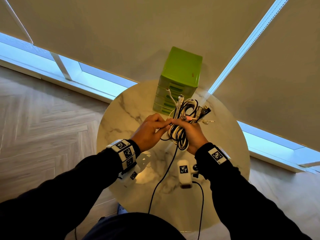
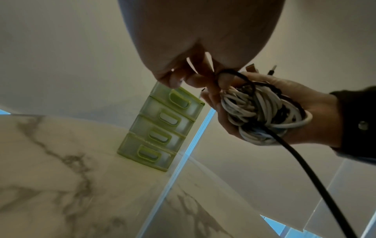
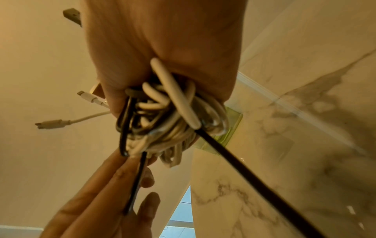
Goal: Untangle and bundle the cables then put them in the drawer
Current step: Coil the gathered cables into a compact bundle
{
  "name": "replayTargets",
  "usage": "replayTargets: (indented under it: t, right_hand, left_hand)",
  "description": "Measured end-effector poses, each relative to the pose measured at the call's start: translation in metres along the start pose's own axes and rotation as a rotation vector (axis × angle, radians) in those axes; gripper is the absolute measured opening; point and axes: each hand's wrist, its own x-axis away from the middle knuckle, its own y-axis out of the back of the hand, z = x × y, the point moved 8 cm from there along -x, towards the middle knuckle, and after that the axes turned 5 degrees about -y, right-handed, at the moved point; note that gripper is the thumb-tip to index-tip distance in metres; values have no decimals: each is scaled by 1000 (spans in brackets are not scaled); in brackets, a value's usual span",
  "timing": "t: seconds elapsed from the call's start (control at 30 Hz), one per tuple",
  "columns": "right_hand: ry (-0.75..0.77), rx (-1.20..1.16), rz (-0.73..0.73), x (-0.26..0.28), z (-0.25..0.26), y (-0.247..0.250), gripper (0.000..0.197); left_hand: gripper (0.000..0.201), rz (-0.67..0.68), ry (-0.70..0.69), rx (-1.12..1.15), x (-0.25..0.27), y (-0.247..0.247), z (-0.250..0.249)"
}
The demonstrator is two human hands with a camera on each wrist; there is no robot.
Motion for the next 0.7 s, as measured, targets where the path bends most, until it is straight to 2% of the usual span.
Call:
replayTargets:
  t: [0.13,0.23,0.27,0.33,0.4,0.5,0.57,0.6,0.7]
  right_hand:
    - [-52,-27,25,-1,-2,1,36]
    - [-67,-30,15,-1,-3,0,35]
    - [-78,-32,9,0,-3,0,34]
    - [-85,-15,8,1,-2,1,20]
    - [-40,59,10,4,3,1,4]
    - [36,310,28,7,5,0,10]
    - [39,518,78,9,-1,-6,21]
    - [37,588,97,10,-3,-9,28]
    - [25,592,122,9,-5,-12,36]
  left_hand:
    - [22,20,140,-2,1,0,11]
    - [9,-82,288,214,2,3,17]
    - [10,-96,348,295,4,0,21]
    - [22,-104,454,470,6,-5,24]
    - [42,-116,469,637,1,-6,15]
    - [74,-53,519,751,-14,-11,2]
    - [80,3,609,722,-21,-16,1]
    - [77,9,621,694,-24,-16,3]
    - [49,-52,531,598,-32,-8,0]
